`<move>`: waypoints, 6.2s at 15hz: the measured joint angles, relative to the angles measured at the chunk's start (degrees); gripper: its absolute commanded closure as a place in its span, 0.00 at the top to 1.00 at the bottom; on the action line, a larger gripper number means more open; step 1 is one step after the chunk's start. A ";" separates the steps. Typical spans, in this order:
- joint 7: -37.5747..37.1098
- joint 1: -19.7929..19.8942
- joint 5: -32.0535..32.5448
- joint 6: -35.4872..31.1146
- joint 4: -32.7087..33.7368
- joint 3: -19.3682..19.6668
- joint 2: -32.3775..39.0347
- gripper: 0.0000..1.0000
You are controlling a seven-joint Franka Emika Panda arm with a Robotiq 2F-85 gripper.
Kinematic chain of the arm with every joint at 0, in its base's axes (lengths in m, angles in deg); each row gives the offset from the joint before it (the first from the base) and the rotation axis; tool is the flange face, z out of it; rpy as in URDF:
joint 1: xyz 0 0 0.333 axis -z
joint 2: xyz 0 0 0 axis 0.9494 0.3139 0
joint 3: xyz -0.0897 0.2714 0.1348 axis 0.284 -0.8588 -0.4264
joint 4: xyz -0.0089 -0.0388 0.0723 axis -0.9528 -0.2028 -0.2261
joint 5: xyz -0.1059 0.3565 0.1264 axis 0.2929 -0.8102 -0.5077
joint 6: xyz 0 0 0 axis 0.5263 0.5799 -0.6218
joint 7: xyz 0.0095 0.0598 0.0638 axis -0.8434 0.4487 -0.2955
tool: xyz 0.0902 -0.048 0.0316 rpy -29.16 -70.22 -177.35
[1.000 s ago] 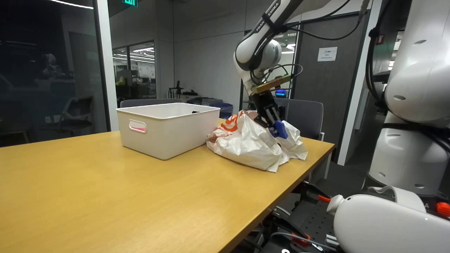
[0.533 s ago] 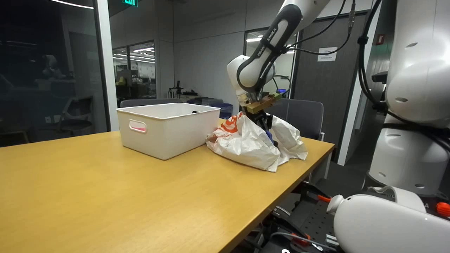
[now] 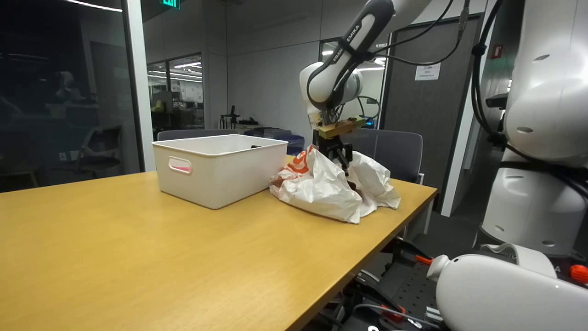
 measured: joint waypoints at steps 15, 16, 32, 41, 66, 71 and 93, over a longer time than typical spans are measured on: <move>11.21 -8.21 0.58 25.00 18.17 -12.19 -18.58 1.00; 11.76 -8.58 0.62 22.60 20.84 -12.88 -17.03 1.00; 27.86 -9.09 -13.39 7.93 57.44 -12.17 27.13 1.00; 28.20 -10.81 -13.40 22.05 73.66 -9.05 42.37 1.00; 28.07 -12.11 -13.33 34.02 96.37 -7.02 56.61 0.03; 28.07 -12.18 -11.71 33.33 99.38 -5.88 56.17 0.03; 13.65 -23.26 11.68 50.99 104.72 6.92 33.01 0.03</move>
